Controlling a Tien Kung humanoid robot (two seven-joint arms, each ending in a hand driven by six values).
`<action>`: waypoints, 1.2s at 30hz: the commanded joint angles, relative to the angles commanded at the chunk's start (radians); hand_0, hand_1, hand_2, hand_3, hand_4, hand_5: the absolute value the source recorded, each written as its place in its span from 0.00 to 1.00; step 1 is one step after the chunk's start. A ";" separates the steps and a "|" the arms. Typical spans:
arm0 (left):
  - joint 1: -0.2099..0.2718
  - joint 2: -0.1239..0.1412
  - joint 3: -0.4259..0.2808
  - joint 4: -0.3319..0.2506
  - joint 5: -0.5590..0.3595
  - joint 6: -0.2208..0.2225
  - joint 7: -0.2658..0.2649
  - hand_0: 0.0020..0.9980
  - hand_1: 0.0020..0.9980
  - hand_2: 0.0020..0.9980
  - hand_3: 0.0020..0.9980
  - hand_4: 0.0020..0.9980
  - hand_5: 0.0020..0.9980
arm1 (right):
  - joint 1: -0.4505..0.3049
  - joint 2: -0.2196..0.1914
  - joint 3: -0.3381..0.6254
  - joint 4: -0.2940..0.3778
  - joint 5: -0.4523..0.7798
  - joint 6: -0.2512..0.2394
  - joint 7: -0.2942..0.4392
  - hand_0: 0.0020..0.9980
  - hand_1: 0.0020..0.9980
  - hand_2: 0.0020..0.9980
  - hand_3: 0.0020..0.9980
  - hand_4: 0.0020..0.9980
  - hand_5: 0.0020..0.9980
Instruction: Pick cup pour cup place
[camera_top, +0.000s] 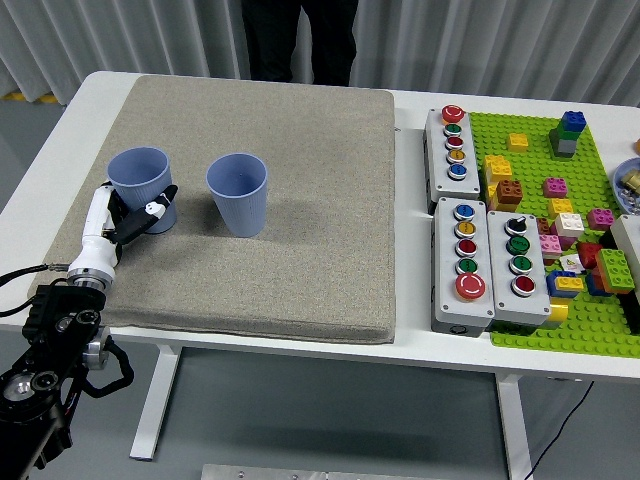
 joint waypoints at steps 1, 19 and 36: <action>0.000 0.000 0.000 0.000 -0.001 -0.001 -0.001 0.59 0.65 0.84 0.85 0.79 0.29 | -0.001 0.000 0.000 0.000 0.000 0.000 0.000 0.68 0.68 0.69 0.65 0.44 0.18; 0.006 0.000 0.006 -0.009 -0.026 0.022 -0.027 0.56 0.64 0.82 0.80 0.75 0.27 | -0.005 0.002 0.004 0.000 -0.008 0.001 -0.002 0.68 0.68 0.69 0.65 0.44 0.18; 0.004 0.000 0.007 -0.014 -0.034 0.041 -0.032 0.55 0.61 0.74 0.64 0.74 0.26 | 0.000 0.000 0.002 0.000 -0.003 0.000 -0.001 0.68 0.68 0.69 0.65 0.44 0.18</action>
